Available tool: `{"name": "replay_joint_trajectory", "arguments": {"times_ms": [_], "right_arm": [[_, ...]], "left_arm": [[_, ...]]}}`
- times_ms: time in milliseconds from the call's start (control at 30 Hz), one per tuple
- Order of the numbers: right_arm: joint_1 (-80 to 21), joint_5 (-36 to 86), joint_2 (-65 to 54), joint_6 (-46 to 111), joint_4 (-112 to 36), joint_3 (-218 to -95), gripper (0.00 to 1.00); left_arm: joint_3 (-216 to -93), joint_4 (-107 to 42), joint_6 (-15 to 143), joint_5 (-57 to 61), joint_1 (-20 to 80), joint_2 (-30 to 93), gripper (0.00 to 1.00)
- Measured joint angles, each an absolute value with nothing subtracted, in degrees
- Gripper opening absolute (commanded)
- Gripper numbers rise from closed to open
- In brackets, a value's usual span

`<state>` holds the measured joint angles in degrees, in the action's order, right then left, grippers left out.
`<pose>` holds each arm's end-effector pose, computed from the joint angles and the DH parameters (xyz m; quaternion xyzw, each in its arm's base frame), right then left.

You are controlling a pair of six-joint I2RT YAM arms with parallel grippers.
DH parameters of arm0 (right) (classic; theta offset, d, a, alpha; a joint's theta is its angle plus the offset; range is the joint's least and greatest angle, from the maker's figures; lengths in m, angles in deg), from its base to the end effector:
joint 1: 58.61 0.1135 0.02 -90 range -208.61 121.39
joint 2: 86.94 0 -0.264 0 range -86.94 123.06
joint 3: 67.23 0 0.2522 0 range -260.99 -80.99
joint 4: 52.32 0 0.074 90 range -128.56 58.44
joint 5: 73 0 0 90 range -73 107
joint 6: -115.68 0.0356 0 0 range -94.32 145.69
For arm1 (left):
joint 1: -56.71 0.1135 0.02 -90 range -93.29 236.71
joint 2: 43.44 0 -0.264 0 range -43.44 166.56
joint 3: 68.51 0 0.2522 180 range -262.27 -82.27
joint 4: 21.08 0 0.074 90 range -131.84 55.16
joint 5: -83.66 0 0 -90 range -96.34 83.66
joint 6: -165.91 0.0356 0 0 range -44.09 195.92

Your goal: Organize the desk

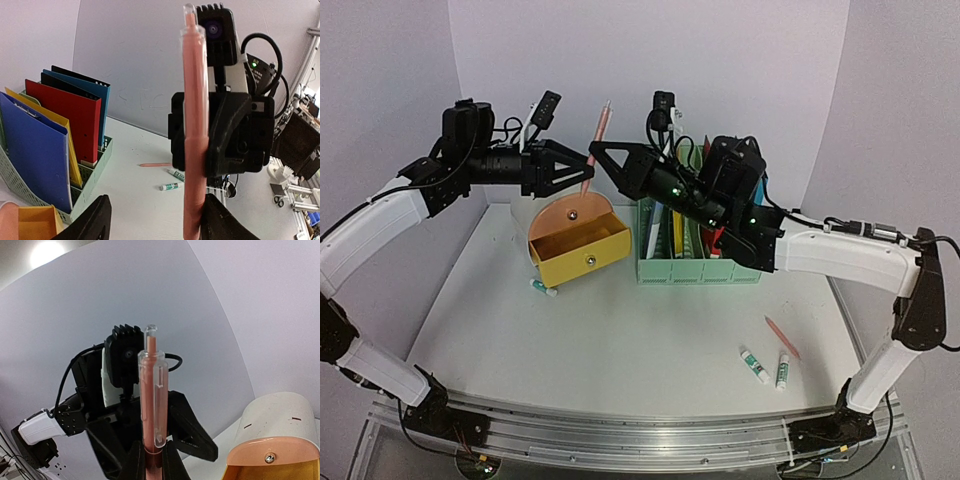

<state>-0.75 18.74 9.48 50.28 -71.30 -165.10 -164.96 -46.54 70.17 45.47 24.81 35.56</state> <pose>0.2142 0.3429 0.4205 -0.1752 0.5430 0.5478 0.6119 0.2444 -0.1851 0.4349 0.4328 0.5965 -0.5025 0.4522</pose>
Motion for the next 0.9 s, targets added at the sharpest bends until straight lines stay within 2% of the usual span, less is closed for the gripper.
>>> {"name": "replay_joint_trajectory", "arguments": {"times_ms": [133, 200, 233, 333, 367, 433, 500, 567, 700, 900], "right_arm": [[-0.70, 18.46, 9.37, 50.53, -71.56, -165.10, 0.00], [-0.70, 18.33, 9.37, 50.72, -71.50, -165.10, 0.00], [-0.70, 18.19, 9.37, 50.84, -71.52, -165.10, 0.00], [-0.74, 18.00, 9.41, 50.83, -71.61, -165.12, 0.00], [-0.73, 17.92, 9.43, 50.83, -71.63, -165.13, 0.09], [-0.68, 17.33, 9.46, 50.92, -71.41, -165.13, 0.47], [-0.53, 15.84, 9.46, 51.58, -70.21, -165.13, 0.70], [-0.38, 12.88, 9.37, 52.00, -67.72, -165.15, 0.87], [-0.38, 2.83, 7.07, 52.11, -58.51, -163.97, 0.97], [-3.12, -14.53, -3.72, 51.87, -40.56, -161.36, 0.98]], "left_arm": [[-165.01, -46.23, 70.37, 47.41, 24.62, 35.61, 0.24], [-165.08, -46.21, 70.20, 48.58, 24.59, 35.63, 0.07], [-165.10, -46.14, 70.30, 49.21, 24.57, 35.63, 0.02], [-165.16, -45.85, 69.85, 50.13, 24.55, 35.63, 0.00], [-165.14, -45.85, 69.89, 50.35, 24.59, 35.63, 0.00], [-165.16, -46.14, 69.88, 50.09, 24.64, 35.63, 0.00], [-165.16, -47.35, 70.91, 48.44, 24.62, 35.65, 0.00], [-165.71, -50.37, 73.62, 45.07, 24.68, 35.99, 0.00], [-168.95, -58.38, 81.87, 33.53, 24.87, 39.61, 0.00], [-168.63, -66.96, 96.46, 13.85, 24.91, 46.47, 0.00]]}}
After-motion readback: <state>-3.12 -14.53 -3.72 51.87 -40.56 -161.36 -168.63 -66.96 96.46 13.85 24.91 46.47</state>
